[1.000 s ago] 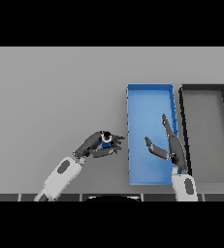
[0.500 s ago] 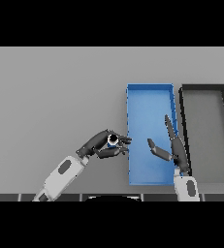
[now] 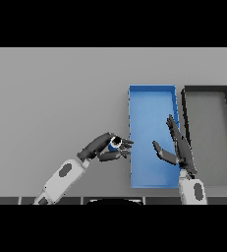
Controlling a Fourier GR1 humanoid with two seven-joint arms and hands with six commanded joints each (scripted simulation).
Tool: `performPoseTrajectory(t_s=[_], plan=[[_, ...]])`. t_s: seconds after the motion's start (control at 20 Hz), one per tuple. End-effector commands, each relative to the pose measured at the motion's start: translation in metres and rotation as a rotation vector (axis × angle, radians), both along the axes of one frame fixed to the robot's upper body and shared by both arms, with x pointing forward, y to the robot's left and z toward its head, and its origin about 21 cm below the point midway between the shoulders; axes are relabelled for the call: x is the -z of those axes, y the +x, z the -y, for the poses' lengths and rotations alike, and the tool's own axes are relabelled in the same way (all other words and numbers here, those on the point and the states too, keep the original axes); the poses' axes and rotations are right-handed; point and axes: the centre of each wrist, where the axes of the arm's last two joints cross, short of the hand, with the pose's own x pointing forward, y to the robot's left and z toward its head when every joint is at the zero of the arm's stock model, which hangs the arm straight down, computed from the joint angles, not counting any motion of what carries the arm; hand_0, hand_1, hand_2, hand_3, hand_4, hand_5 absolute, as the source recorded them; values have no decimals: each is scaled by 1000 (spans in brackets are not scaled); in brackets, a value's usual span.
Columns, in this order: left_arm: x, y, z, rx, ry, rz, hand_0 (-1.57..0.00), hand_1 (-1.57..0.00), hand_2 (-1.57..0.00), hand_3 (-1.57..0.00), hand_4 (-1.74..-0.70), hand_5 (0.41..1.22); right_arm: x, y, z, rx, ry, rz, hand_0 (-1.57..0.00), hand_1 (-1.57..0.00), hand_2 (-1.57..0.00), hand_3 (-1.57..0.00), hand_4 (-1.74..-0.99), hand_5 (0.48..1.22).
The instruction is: Pick up the blue pipe and place it into the blue bin.
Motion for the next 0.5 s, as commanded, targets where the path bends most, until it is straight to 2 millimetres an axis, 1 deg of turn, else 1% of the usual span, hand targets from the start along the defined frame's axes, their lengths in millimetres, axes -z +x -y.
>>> performPoseTrajectory(t_s=[0.0,0.05,0.2,0.25,0.3,0.35,0.4,0.45], plan=[[2,1,-1,0,4,-5,-1570,-1570,-1570,-1497,-1741,1220,-13,-2,8,-68,33,19,1,1,1,1,-1212,589],[1,-1,-1,6,-6,2,-1570,-1571,-1571,-1496,-1741,1220,-27,1,10,-133,39,38,1,1,1,1,-1231,572],[-2,0,0,10,-4,15,-1571,-1571,-1571,-1493,-1741,1221,-64,7,4,-319,-5,28,1,1,1,1,-1303,515],[-2,1,-3,8,1,19,-1571,-1571,-1571,-1491,-1741,1221,-78,9,0,-382,-25,28,1,1,1,1,-1314,500],[-1,0,0,10,-3,19,-1571,-1571,-1571,-1489,-1741,1221,-89,11,-7,-427,-47,34,1,1,1,1,-1319,501],[-5,2,1,8,1,26,-1571,-1571,-1571,-1488,-1741,1221,-97,14,-11,-475,-69,20,1,1,1,1,-1314,500],[-4,0,1,13,0,29,-1571,-1571,-1571,-1487,-1741,1221,-102,17,-18,-513,-80,13,1,1,1,1,-1306,502],[-2,3,0,4,13,25,-1571,-1571,-1571,-1486,-1741,1221,-105,17,-28,-562,-93,10,1,1,1,1,-1309,503]])
